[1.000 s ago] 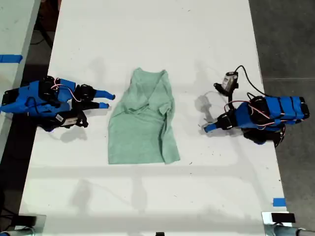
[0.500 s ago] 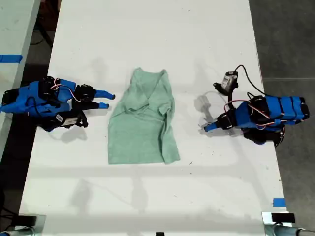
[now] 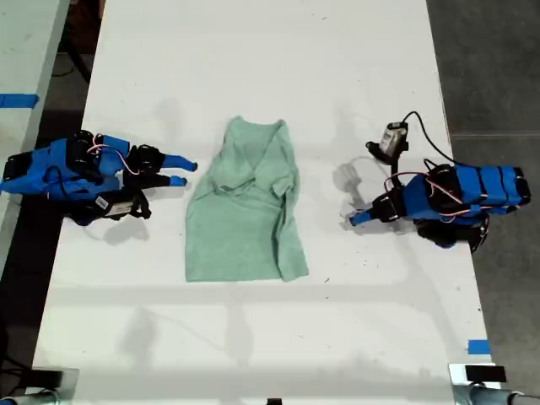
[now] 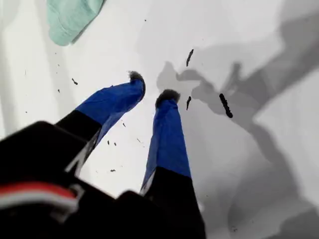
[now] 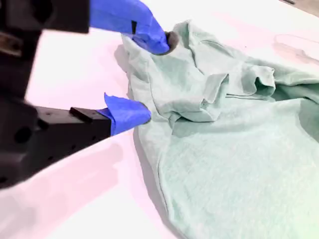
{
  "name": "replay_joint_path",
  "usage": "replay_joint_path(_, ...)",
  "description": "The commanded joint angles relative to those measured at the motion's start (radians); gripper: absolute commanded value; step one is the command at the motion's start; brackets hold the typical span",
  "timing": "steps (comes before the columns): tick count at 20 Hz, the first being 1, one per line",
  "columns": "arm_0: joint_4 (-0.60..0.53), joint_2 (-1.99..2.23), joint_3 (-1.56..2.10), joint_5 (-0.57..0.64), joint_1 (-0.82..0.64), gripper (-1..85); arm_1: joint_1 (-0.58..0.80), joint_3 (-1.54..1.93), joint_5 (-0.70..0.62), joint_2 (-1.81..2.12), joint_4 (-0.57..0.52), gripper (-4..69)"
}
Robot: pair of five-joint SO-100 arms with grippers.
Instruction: Fold t shirt
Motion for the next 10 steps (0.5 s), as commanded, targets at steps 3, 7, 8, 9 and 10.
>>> replay_joint_path(3, 0.000, 0.006, 0.041, 0.009, -0.002, 18.6, 0.009, 0.057, -0.015, 0.014, 0.006, 8.1)
replay_joint_path(7, 0.000, 0.006, 0.041, 0.009, -0.002, 18.6, 0.011, 0.057, -0.014, 0.014, 0.006, 8.1)
replay_joint_path(8, 0.000, 0.006, 0.041, 0.009, -0.002, 18.6, 0.011, 0.057, -0.011, 0.014, 0.006, 8.1)
replay_joint_path(9, 0.000, 0.006, 0.041, 0.009, -0.002, 18.6, 0.009, 0.057, -0.009, 0.014, 0.006, 8.1)
replay_joint_path(10, 0.000, 0.006, 0.041, 0.009, -0.002, 18.6, 0.009, 0.057, -0.009, 0.014, 0.006, 8.1)
